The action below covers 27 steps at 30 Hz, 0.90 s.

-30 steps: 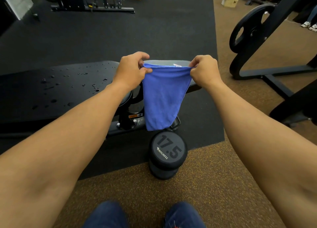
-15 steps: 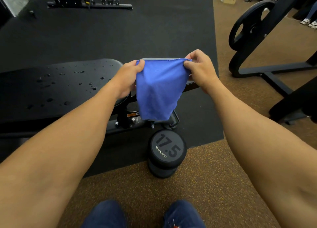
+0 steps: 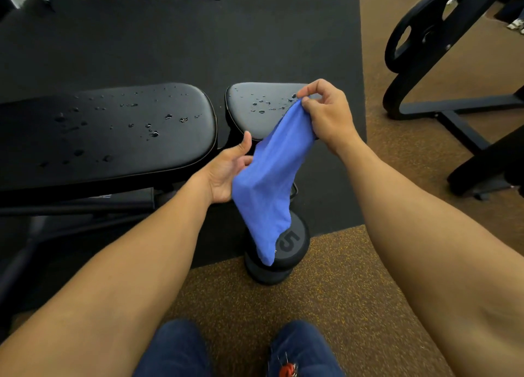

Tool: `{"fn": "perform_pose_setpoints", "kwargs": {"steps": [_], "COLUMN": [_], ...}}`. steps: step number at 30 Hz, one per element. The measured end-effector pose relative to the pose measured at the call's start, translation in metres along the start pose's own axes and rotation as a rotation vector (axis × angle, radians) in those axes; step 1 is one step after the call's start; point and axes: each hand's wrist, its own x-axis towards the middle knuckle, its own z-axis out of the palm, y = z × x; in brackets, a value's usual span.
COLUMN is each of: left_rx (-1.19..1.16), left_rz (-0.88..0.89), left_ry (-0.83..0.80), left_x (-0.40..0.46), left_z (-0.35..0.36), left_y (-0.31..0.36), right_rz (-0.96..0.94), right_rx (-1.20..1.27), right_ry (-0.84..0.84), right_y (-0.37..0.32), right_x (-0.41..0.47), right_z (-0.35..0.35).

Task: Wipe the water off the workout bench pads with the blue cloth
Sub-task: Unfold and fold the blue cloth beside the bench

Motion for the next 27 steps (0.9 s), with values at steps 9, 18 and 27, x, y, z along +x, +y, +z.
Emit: {"fn": "perform_pose_setpoints", "kwargs": {"steps": [9, 18, 27], "left_rx": [-0.039, -0.081, -0.106], "left_rz": [-0.041, 0.125, 0.149], "left_ry": [-0.112, -0.224, -0.12], "left_x": [0.0, 0.009, 0.007], "left_z": [-0.001, 0.017, 0.026], "left_y": [-0.037, -0.015, 0.009], "right_rz": [0.025, 0.341, 0.729], "right_rx": [-0.036, 0.111, 0.533], "right_ry": [0.049, 0.051, -0.467], "right_y": [0.015, 0.043, 0.047], "right_x": [0.004, 0.003, -0.045], "right_z": [0.005, 0.009, 0.011]}}
